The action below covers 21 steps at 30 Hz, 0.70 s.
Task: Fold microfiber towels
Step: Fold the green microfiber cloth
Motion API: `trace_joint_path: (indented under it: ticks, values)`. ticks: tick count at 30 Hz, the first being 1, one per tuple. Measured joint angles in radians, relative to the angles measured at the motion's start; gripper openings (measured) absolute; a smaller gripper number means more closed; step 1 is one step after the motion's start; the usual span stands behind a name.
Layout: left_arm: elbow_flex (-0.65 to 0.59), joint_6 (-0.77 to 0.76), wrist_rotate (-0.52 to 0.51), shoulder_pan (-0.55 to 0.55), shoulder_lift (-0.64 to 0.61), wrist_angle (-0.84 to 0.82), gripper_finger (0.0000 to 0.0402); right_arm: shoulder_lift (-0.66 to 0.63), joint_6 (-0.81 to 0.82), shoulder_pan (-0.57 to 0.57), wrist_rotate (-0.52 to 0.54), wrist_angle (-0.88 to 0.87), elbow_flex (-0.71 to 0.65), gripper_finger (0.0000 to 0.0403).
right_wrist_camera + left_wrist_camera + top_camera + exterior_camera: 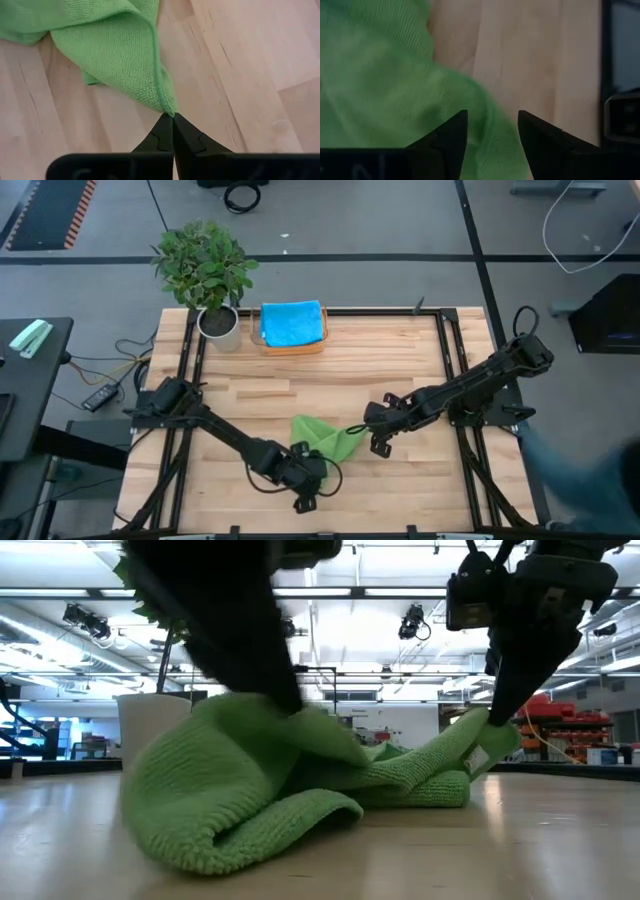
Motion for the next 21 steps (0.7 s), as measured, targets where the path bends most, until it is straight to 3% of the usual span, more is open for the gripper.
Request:
trace_joint_path:
  ticks: [9, 12, 16, 21]
  values:
    - [0.0, 0.003, 0.157, 0.007, 0.001, -0.038, 0.015, 0.0, -0.003, 0.02, -0.007, -0.025, 0.0, 0.0001]
    - [0.0, 0.001, 0.177, 0.008, 0.001, -0.038, 0.0111, 0.0, -0.005, 0.019, -0.007, -0.05, 0.0, 0.0001]
    - [0.0, -0.009, 0.184, 0.01, -0.006, -0.039, 0.0021, 0.0, -0.018, 0.019, -0.007, -0.076, 0.0, 0.0001]
    - [0.006, -0.003, 0.192, 0.011, -0.038, -0.048, 0.0007, 0.0, -0.026, 0.02, -0.018, -0.085, 0.0, 0.0001]
